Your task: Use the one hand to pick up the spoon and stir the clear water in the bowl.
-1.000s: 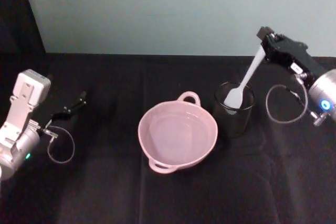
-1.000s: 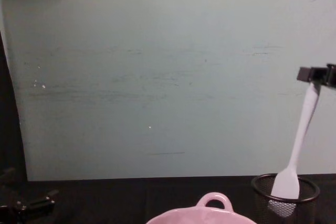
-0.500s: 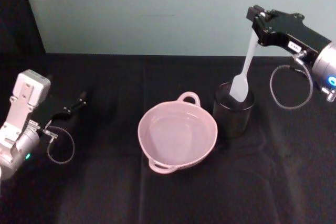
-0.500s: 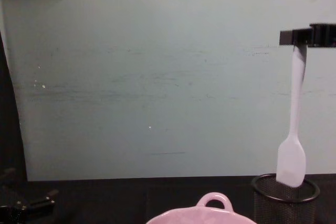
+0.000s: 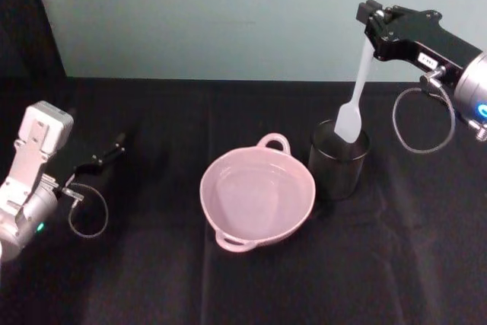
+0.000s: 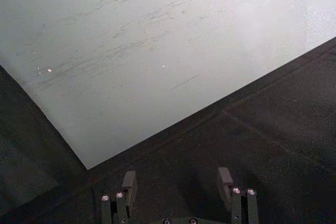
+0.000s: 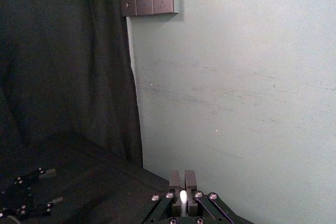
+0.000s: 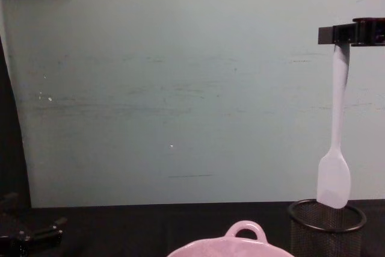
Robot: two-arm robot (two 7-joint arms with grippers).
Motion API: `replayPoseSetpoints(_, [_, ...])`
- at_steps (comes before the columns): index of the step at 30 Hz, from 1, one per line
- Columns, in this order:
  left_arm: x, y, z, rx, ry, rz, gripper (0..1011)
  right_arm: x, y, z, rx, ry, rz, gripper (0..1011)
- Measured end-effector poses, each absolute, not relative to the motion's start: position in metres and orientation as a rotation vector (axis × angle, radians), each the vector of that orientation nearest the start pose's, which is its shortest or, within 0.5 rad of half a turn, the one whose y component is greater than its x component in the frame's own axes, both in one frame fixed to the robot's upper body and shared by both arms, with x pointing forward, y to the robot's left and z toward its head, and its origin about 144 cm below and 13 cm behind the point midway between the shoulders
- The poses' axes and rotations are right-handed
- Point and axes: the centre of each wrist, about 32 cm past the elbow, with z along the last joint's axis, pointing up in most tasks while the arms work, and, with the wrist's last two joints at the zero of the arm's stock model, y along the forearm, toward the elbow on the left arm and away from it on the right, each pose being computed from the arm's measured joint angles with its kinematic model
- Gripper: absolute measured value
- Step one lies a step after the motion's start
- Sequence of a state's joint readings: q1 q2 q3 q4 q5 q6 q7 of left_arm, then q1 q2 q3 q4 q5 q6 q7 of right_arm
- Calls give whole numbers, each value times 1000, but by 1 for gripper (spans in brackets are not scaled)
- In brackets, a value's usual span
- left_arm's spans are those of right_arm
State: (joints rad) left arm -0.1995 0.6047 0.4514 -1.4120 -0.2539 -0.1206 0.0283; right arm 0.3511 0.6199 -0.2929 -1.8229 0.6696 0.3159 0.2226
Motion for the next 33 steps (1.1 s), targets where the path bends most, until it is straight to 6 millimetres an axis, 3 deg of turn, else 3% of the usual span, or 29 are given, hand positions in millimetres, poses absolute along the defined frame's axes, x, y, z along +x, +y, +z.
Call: replayPoseSetpoints(33, [489, 310, 1140, 304, -285, 1248, 1011, 500, -280, 1326, 2, -76, -958, 65])
